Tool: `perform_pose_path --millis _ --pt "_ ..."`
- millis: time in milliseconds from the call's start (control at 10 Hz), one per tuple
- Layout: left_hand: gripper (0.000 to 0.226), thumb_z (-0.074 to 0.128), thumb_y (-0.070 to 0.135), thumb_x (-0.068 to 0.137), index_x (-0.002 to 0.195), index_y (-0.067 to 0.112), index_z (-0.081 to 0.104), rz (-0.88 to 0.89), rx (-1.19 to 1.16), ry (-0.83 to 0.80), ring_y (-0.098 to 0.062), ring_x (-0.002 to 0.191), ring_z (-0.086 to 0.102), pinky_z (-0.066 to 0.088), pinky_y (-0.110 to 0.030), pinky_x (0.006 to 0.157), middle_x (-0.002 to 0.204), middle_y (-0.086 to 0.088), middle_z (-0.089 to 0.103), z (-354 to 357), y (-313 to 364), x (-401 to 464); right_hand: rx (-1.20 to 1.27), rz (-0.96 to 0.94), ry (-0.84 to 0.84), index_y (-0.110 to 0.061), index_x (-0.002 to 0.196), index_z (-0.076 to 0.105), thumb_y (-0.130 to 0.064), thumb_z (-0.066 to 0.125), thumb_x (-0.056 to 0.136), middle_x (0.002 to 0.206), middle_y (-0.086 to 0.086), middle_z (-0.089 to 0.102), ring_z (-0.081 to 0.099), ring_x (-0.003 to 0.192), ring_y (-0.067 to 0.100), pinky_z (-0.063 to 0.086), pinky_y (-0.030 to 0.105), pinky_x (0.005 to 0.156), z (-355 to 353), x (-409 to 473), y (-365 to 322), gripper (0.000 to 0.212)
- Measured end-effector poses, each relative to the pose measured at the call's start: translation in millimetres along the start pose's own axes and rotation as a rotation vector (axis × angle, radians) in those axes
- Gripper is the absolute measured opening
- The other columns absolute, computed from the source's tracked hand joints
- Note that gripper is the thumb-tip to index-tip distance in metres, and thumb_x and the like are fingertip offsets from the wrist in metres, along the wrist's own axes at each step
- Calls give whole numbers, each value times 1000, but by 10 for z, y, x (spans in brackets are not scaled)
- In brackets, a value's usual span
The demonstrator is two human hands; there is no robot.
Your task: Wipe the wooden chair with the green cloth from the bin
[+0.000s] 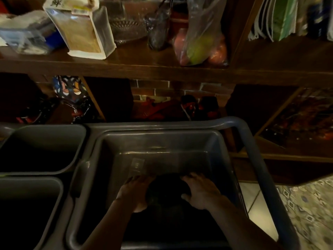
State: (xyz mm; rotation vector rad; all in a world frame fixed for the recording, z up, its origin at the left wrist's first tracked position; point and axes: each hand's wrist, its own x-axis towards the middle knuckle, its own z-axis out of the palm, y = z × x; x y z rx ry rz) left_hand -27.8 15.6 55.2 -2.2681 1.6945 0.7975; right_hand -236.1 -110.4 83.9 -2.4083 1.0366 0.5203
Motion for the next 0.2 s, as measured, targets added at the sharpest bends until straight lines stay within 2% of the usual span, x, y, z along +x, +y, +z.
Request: perform_pose_path --millis 100,200 --pt "80 56 62 90 158 39 19 -3 -8 32 -20 151 20 17 -36 121 166 7 21 -145 0 -40 7 23 22 -29 146 38 -52 57 90 150 3 38 34 137 29 33 40 111 -56 -41 28 63" --pt "77 54 65 88 155 39 25 -3 -26 95 -21 150 23 21 -37 120 164 5 25 -390 27 -117 28 30 71 -29 145 40 -55 56 90 148 2 39 35 136 28 34 39 110 -167 -126 4 63"
